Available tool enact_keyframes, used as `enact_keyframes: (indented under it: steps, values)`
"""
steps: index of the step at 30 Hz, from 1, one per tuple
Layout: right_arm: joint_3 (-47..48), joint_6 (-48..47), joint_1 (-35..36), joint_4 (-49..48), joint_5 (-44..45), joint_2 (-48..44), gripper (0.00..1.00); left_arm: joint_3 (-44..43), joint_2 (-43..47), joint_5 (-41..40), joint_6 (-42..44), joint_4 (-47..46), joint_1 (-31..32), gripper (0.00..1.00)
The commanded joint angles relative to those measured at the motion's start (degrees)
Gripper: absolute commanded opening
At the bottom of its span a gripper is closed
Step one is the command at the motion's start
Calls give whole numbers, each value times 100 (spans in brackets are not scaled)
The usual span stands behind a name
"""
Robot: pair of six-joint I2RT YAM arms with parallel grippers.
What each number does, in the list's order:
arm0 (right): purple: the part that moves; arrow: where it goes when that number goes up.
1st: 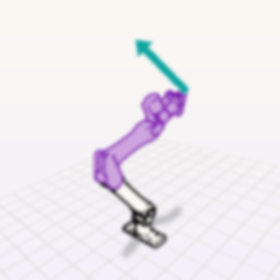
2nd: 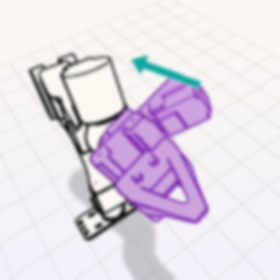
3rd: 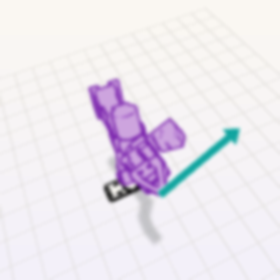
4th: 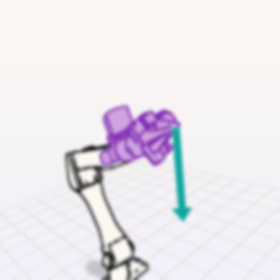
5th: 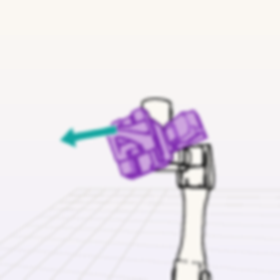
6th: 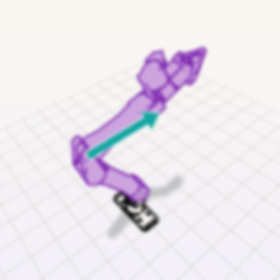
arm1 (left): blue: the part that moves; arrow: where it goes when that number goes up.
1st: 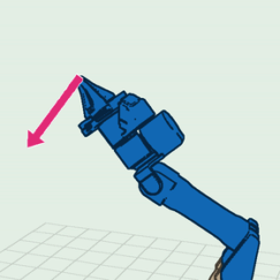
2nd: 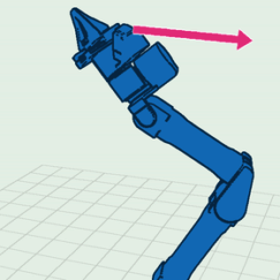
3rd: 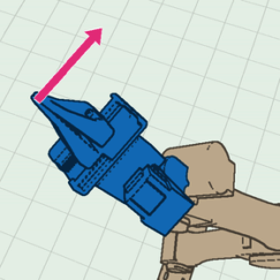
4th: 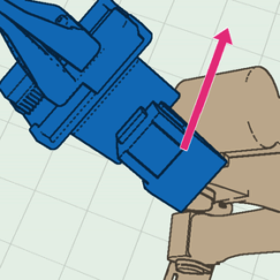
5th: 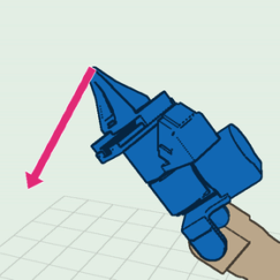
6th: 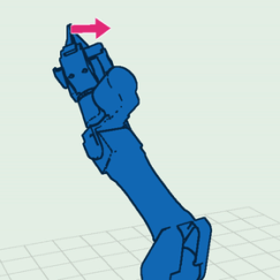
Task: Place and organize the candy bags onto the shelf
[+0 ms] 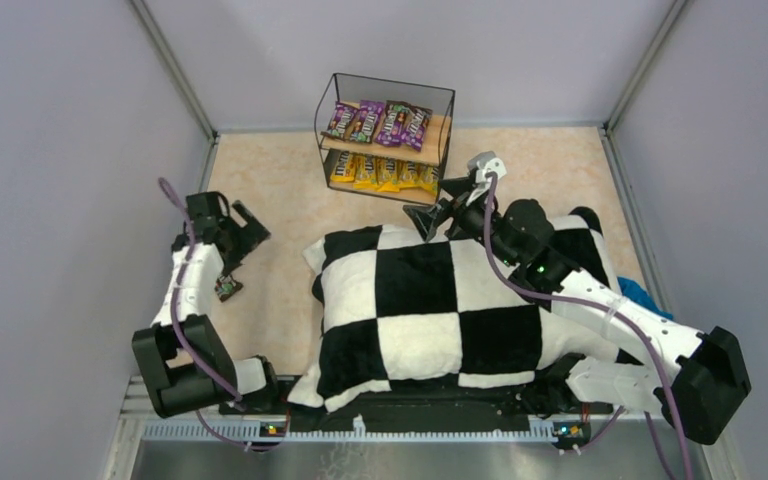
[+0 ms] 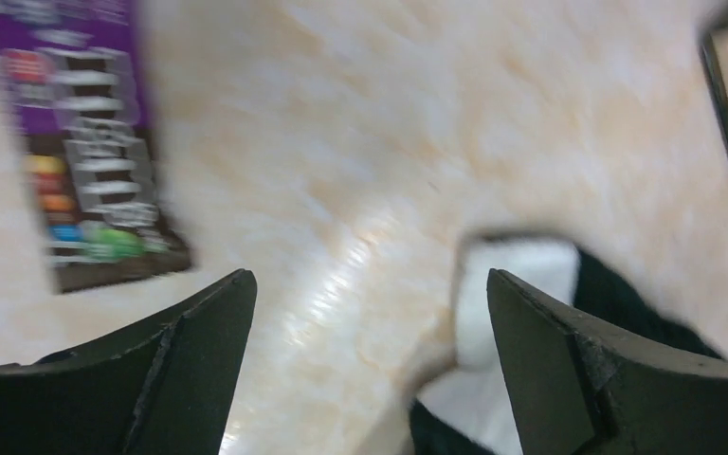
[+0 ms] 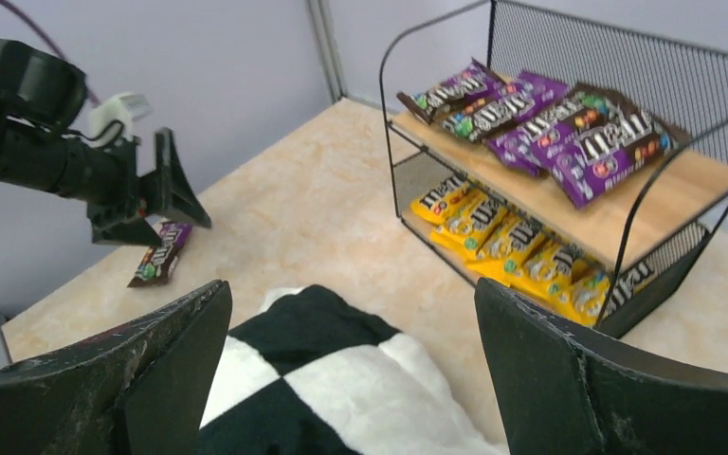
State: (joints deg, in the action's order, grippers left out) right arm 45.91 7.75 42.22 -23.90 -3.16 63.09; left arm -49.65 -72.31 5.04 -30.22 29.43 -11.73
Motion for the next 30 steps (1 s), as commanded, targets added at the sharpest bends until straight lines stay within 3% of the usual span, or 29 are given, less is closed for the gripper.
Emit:
enact_keyframes:
  steps: [1,8,11,17,24,30]
  values:
    - [270,697,-2,613,248,-89,99,-274,-404,-888,-249,164,-989,98]
    - [336,795,-12,729,-639,-105,99,-923,-1469,-1714,45,274,-1359,98]
    - [200,777,0,599,-470,-238,99,-1041,-1837,-1928,45,240,-1449,98]
    - [165,657,-3,696,61,-274,99,-1111,-2446,-1472,-20,182,-1588,94]
    - [164,666,-3,658,49,-192,99,-994,-2682,-1094,-77,171,-1634,80]
    - [358,690,-9,913,81,-34,99,-872,-2630,-788,-55,245,-1629,58]
